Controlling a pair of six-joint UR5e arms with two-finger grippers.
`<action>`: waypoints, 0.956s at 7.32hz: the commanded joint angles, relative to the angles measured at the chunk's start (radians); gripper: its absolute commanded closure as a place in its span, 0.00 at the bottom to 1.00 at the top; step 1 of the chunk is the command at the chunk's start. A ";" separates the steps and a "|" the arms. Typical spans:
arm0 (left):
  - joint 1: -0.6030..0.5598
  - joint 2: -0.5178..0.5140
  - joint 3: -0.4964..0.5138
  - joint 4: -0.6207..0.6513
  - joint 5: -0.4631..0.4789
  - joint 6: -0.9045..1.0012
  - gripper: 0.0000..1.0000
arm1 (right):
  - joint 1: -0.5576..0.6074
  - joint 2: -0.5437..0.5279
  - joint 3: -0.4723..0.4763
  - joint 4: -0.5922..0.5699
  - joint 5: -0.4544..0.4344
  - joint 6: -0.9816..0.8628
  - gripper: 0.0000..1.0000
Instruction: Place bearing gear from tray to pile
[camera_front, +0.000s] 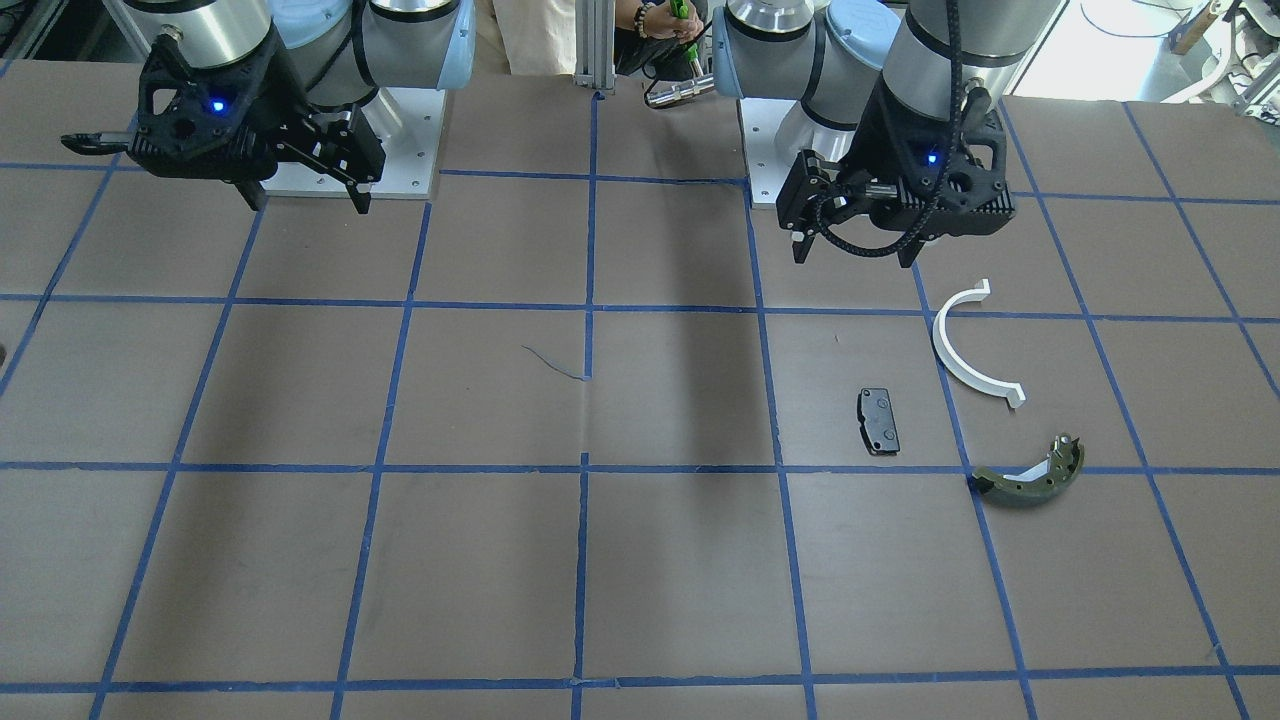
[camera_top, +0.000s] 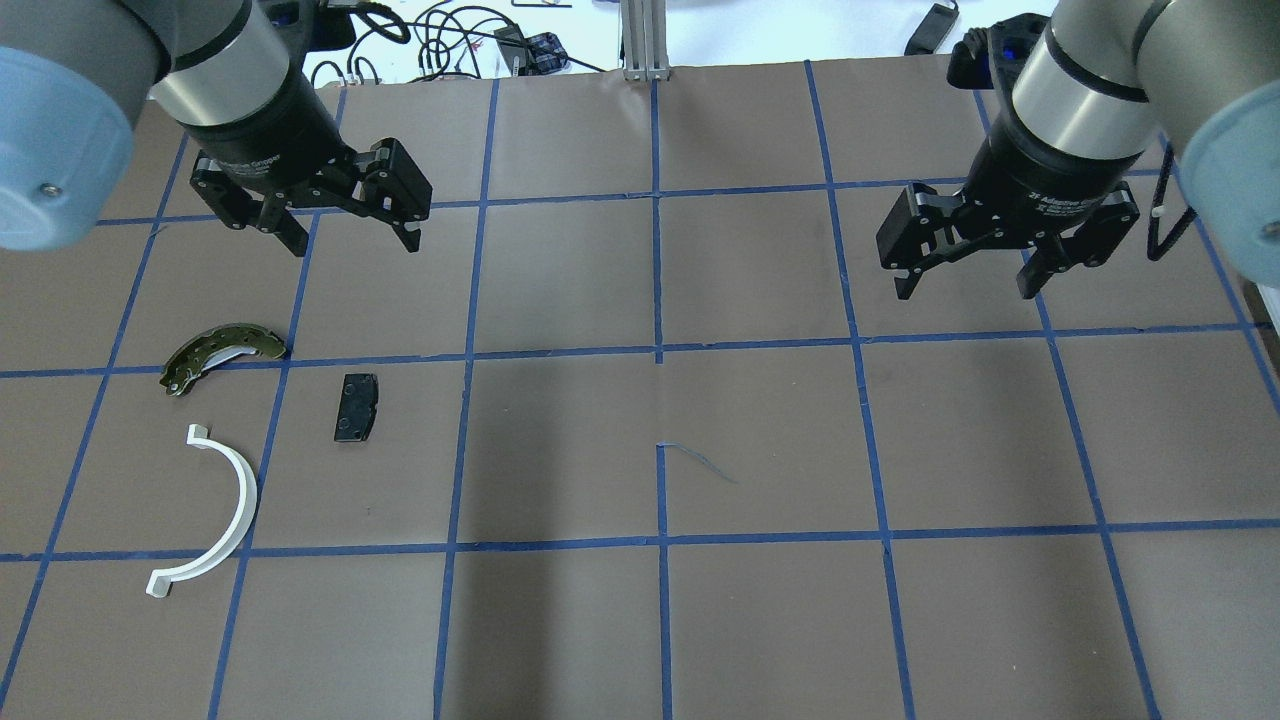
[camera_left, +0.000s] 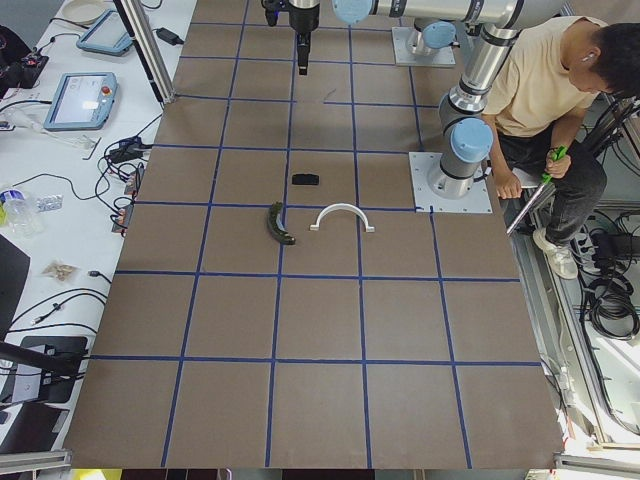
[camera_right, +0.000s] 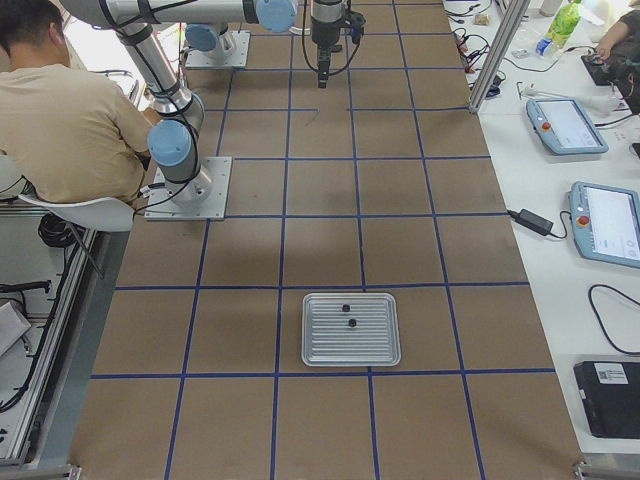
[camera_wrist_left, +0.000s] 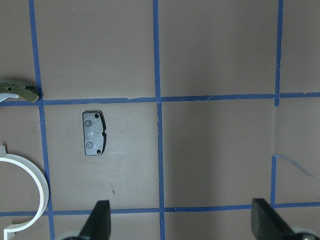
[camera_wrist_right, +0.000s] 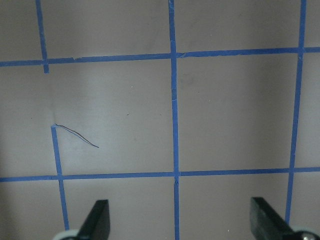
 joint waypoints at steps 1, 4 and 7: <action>0.000 0.000 0.000 0.002 -0.001 0.000 0.00 | -0.002 0.003 0.003 0.005 0.004 0.003 0.00; 0.000 0.000 0.000 0.009 0.000 -0.003 0.00 | -0.002 0.001 0.003 0.008 -0.005 0.006 0.00; 0.002 0.000 0.000 0.009 -0.001 -0.002 0.00 | -0.002 0.003 0.005 0.008 -0.007 0.009 0.00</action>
